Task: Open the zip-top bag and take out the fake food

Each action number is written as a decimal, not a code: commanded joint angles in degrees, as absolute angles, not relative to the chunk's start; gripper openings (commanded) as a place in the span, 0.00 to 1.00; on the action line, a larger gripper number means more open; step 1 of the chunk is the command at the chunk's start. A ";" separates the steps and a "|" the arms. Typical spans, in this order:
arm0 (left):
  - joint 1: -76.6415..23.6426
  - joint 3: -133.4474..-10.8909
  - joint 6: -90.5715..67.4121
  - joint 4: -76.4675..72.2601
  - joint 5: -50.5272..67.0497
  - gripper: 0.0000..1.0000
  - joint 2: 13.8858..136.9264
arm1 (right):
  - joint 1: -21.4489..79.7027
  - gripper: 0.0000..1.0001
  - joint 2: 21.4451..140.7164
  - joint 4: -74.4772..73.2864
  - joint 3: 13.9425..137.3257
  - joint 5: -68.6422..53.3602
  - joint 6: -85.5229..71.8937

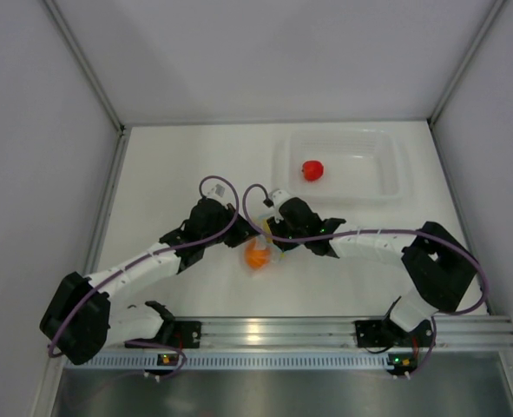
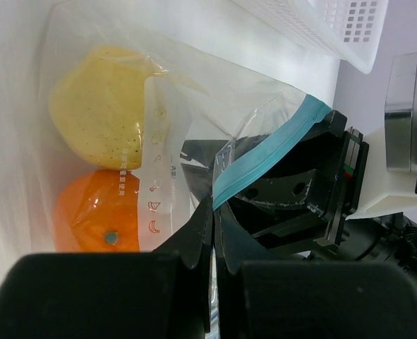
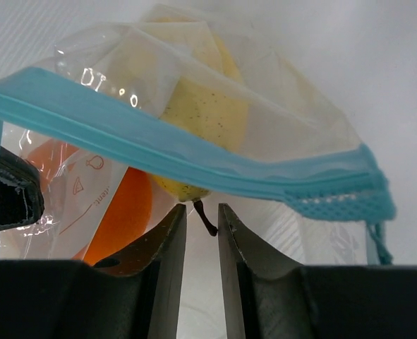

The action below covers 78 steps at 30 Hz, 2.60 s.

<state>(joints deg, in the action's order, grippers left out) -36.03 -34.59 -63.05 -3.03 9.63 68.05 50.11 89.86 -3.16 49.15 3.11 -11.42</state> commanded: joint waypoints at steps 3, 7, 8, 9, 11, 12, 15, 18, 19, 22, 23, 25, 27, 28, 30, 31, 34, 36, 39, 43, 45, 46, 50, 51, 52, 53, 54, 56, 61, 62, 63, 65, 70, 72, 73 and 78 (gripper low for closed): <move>-35.60 -35.51 -61.96 -5.63 10.28 0.00 68.73 | 49.83 0.22 91.23 -0.97 49.04 2.55 -9.76; -35.60 -35.16 -61.96 -5.63 9.85 0.00 68.73 | 49.75 0.12 91.41 -0.79 49.22 2.37 -10.02; -35.51 -35.16 -61.96 -5.63 9.84 0.00 68.64 | 49.75 0.09 91.23 -0.88 49.31 2.20 -10.02; -35.59 -35.16 -61.96 -5.63 9.76 0.00 68.73 | 49.83 0.06 90.97 -0.88 49.22 2.02 -10.37; -35.51 -35.16 -61.79 -5.63 9.58 0.00 68.99 | 49.83 0.00 89.57 -1.14 49.04 1.76 -10.89; -35.51 -35.16 -61.70 -5.63 9.58 0.00 69.17 | 49.83 0.00 89.13 -1.32 49.04 1.67 -10.99; -35.59 -35.33 -61.00 -5.63 9.93 0.00 69.35 | 49.83 0.00 86.84 -2.63 49.48 2.02 -11.42; -35.60 -35.16 -60.65 -5.54 9.49 0.00 68.82 | 49.92 0.00 85.61 -5.00 50.71 2.02 -11.95; -35.77 -35.07 -60.38 -5.54 9.06 0.00 68.12 | 50.01 0.00 85.26 -5.62 51.15 1.67 -12.13; -36.82 -34.98 -58.80 -5.45 6.77 0.00 66.80 | 49.92 0.00 85.69 -9.82 53.61 1.32 -12.48; -37.26 -35.07 -58.36 -5.45 5.29 0.00 66.62 | 49.92 0.00 85.78 -10.80 54.14 1.41 -12.83; -38.75 -35.77 -56.87 -5.10 3.96 0.00 66.10 | 50.10 0.00 85.78 -12.91 55.19 1.67 -13.18; -39.64 -36.38 -55.38 -4.05 1.42 0.00 65.83 | 50.01 0.00 85.52 -13.97 55.98 1.93 -13.53; -40.60 -37.08 -54.68 -3.61 0.62 0.00 65.83 | 50.10 0.00 85.08 -14.76 56.16 2.37 -13.62; -41.65 -38.05 -52.14 -2.21 -4.54 0.00 65.74 | 50.10 0.00 84.38 -16.78 56.95 2.64 -13.71; -42.79 -39.01 -51.34 -0.89 -5.96 0.00 65.66 | 50.10 0.00 84.03 -17.40 57.13 2.72 -13.71; -44.12 -40.34 -49.05 2.09 -11.22 0.00 65.13 | 50.27 0.00 82.45 -18.90 57.48 2.46 -13.45; -44.30 -41.83 -47.73 3.59 -14.05 0.00 64.95 | 50.45 0.00 81.57 -19.42 57.04 1.76 -13.54; -44.38 -43.85 -46.06 5.10 -18.54 0.00 65.21 | 51.50 0.00 79.72 -19.43 55.99 1.14 -13.89; -45.43 -47.19 -42.90 5.18 -19.33 0.00 67.93 | 53.87 0.00 77.61 -18.11 55.20 1.41 -13.89; -46.93 -48.42 -40.88 5.19 -20.74 0.00 69.16 | 54.14 0.00 76.82 -18.02 55.54 2.02 -13.97; -48.85 -49.12 -40.35 5.10 -21.61 0.00 69.34 | 54.14 0.00 76.29 -18.63 55.72 3.24 -13.89; -54.04 -49.57 -37.36 5.10 -28.81 0.00 68.64 | 53.97 0.00 77.25 -21.26 58.53 6.15 -12.49; -54.92 -49.74 -36.74 5.10 -29.87 0.00 68.47 | 53.79 0.00 77.78 -21.62 59.75 6.33 -12.05; -56.76 -50.01 -36.22 5.01 -30.75 0.00 68.21 | 53.35 0.00 79.26 -21.71 60.29 6.59 -11.78; -58.17 -50.01 -35.60 5.10 -31.20 0.00 68.12 | 52.39 0.00 79.89 -21.10 60.64 6.85 -11.43; -58.53 -50.10 -35.33 5.01 -31.20 0.00 68.03 | 51.77 0.00 81.20 -20.48 60.73 6.68 -11.51; -58.89 -49.31 -35.07 5.01 -31.38 0.00 67.68 | 49.94 0.00 82.26 -17.95 60.56 6.42 -12.13; -59.24 -46.94 -34.37 4.39 -32.51 0.00 65.74 | 48.25 0.00 87.09 -16.08 63.80 4.58 -14.15; -59.33 -46.67 -34.19 4.57 -32.87 0.00 65.48 | 48.16 0.00 87.88 -16.26 65.20 3.87 -14.24; -59.33 -46.58 -34.02 4.48 -33.31 0.00 65.39 | 48.25 0.00 88.59 -16.61 65.65 2.74 -14.24; -59.24 -46.67 -34.10 4.57 -34.89 0.00 65.83 | 48.16 0.00 88.33 -16.53 65.74 2.81 -14.94; -59.24 -47.98 -33.93 4.57 -35.60 0.00 69.25 | 48.16 0.00 85.08 -17.30 64.95 2.46 -15.73; -59.33 -48.25 -35.15 4.57 -35.77 0.00 70.84 | 48.25 0.00 84.03 -18.28 65.13 2.55 -15.82; -59.33 -48.43 -35.77 4.57 -36.12 0.00 71.19 | 48.25 0.00 83.59 -19.24 65.13 2.46 -15.73; -59.85 -49.31 -37.70 4.48 -39.37 0.00 72.68 | 48.16 0.00 81.57 -22.67 65.13 2.28 -15.47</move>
